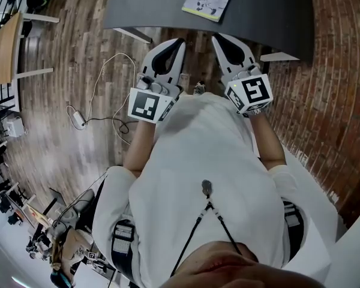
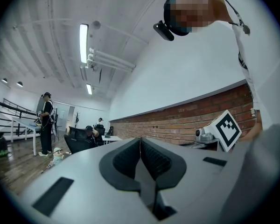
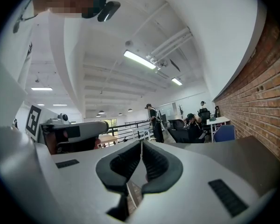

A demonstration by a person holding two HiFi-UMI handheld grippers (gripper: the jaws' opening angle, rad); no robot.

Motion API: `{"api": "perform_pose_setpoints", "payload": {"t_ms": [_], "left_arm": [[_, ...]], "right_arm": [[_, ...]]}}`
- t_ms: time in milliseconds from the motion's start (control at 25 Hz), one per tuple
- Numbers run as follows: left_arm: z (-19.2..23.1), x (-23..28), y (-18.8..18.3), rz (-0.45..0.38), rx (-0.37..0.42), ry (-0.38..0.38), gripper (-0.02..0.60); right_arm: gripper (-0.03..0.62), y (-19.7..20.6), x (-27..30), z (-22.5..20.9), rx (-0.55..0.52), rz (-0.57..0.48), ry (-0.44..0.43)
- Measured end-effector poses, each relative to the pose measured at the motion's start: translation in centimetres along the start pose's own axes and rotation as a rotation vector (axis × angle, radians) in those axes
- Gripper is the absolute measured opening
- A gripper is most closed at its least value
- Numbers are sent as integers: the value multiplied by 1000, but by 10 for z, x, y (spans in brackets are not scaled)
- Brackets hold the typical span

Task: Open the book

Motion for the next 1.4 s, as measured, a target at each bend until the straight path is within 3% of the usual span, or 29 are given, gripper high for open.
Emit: {"api": "perform_pose_setpoints", "payload": {"t_ms": [520, 800, 1400], "left_arm": [[-8, 31, 6, 7, -2, 44, 25], [0, 52, 7, -17, 0, 114, 25], [81, 113, 32, -12, -52, 266, 25]], "right_arm": [[38, -7, -5, -26, 0, -10, 28], [38, -12, -3, -38, -12, -23, 102], [38, -27, 70, -66, 0, -28, 271]]}}
Point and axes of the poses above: the fingertips, and each gripper's own axes: x forward along the fingers, z to its left, y out of its underside, the point moved 5 cm from there along -x, backward along the fingers, and after that the axes turned 9 degrees about x, right-handed, at the moved point
